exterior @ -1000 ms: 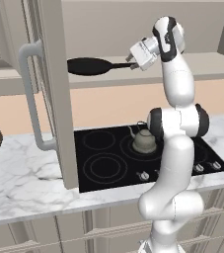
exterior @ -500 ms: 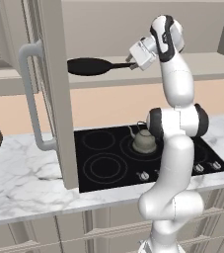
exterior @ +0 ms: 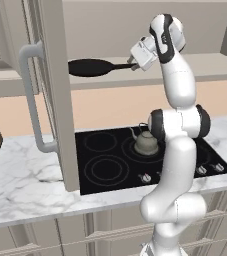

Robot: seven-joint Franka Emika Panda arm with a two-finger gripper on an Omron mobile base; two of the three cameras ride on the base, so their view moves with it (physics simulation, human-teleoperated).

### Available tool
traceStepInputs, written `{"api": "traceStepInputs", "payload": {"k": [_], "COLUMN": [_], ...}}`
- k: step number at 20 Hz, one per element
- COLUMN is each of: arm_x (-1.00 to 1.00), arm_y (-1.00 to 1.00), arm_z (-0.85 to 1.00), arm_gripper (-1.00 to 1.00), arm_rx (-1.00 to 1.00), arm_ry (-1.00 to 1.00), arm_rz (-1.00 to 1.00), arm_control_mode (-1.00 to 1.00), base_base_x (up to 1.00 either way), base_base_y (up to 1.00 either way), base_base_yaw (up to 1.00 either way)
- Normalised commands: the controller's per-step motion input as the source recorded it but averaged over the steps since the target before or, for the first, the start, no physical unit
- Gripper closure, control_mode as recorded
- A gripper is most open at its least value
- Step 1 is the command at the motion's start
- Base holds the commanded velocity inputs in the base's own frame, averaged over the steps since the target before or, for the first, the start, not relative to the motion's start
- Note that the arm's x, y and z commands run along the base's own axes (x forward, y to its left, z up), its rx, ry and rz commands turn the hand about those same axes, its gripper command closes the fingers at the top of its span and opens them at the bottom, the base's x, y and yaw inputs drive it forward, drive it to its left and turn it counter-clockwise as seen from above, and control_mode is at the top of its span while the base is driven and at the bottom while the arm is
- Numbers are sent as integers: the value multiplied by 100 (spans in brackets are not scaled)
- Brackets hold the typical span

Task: Pick the pan from the cabinet and place it on the stove. Then turn on the stove burner for the pan.

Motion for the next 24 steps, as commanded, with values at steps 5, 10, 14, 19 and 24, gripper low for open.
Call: {"api": "traceStepInputs", "payload": {"k": [5,10,14,19,24], "arm_x": [0,0,0,0,0], "arm_y": [3,0,-1,-5,0], "arm_z": [-41,-26,-11,-13,-13], "arm_gripper": [100,100,100,100,100], "arm_rx": [-6,-1,1,6,8], "arm_ry": [0,0,0,0,-2], "arm_rz": [0,0,0,0,0], "arm_control_mode": [-100,-100,-100,-100,-100], "base_base_x": [0,0,0,0,0], "base_base_y": [0,0,0,0,0], "base_base_yaw": [0,0,0,0,0]}}
